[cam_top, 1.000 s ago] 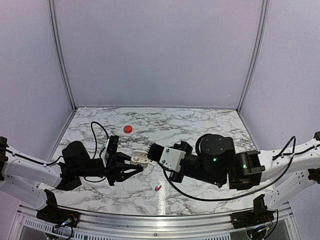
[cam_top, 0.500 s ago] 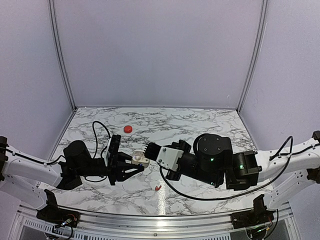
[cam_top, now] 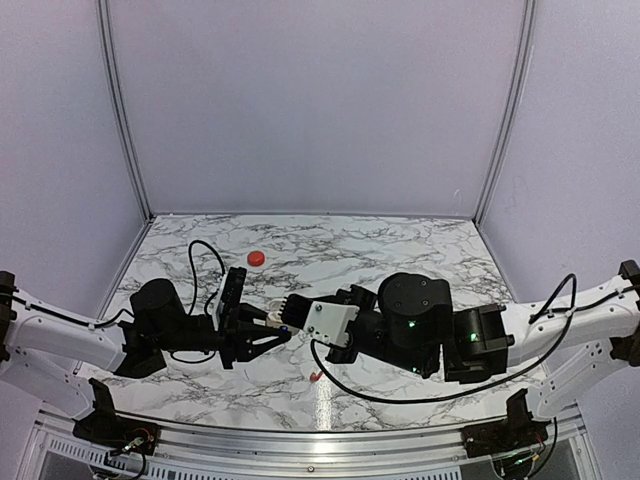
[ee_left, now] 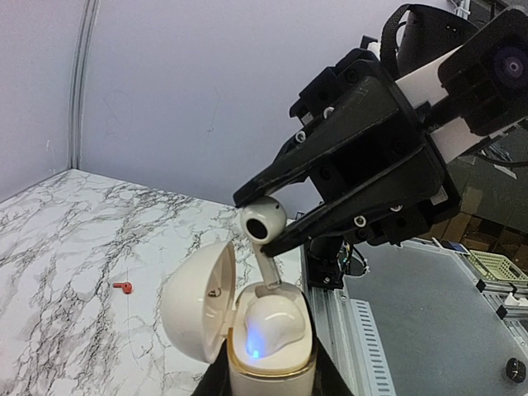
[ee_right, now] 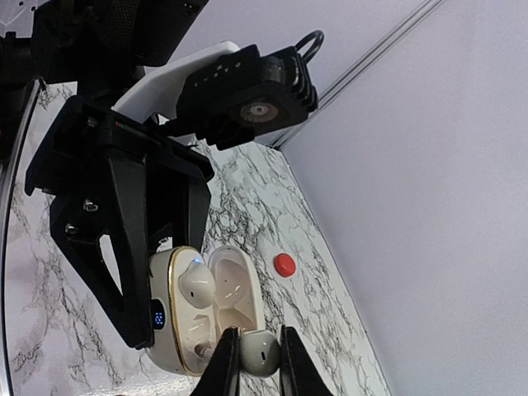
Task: Insert the wireless bluetooth earbuds into the charging case
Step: Insert the right earbud into the right side groove of the charging case.
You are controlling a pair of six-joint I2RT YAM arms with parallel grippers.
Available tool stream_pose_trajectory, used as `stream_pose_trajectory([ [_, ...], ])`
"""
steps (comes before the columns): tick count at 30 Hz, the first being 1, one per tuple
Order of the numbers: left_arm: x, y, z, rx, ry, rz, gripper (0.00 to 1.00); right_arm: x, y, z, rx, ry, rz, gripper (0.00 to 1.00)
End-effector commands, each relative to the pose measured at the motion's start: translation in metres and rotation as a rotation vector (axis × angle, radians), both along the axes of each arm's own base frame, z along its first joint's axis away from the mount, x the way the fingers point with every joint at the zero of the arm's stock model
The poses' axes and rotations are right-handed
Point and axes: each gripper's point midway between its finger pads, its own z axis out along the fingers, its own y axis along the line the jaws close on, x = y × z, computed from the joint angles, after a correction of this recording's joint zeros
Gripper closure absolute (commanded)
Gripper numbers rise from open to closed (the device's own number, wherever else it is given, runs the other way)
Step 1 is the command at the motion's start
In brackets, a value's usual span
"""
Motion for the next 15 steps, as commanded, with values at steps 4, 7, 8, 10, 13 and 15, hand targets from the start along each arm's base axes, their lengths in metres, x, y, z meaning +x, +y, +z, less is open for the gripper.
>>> stream_pose_trajectory([
  [4, 0.004, -0.007, 0.016, -0.027, -0.002, -0.005, 1.0, 0.004, 0.004, 0.014, 0.012, -0.048, -0.03, 0.89],
  [7, 0.004, -0.008, 0.017, -0.029, -0.004, -0.007, 1.0, 0.005, 0.004, 0.011, -0.002, -0.06, -0.038, 0.89],
  [8, 0.003, -0.008, 0.018, -0.029, -0.001, -0.008, 1.0, 0.006, 0.003, 0.01, -0.008, -0.066, -0.042, 0.89],
  [10, 0.004, -0.008, 0.018, -0.03, 0.002, -0.008, 1.0, 0.007, 0.003, 0.008, -0.025, -0.081, -0.05, 0.89],
  [13, 0.004, -0.008, 0.018, -0.03, 0.005, -0.009, 1.0, 0.006, 0.002, 0.003, -0.062, -0.116, -0.06, 0.89],
  [15, 0.005, -0.008, 0.018, -0.029, 0.005, -0.008, 1.0, 0.003, 0.003, -0.002, -0.088, -0.137, -0.052, 0.89],
])
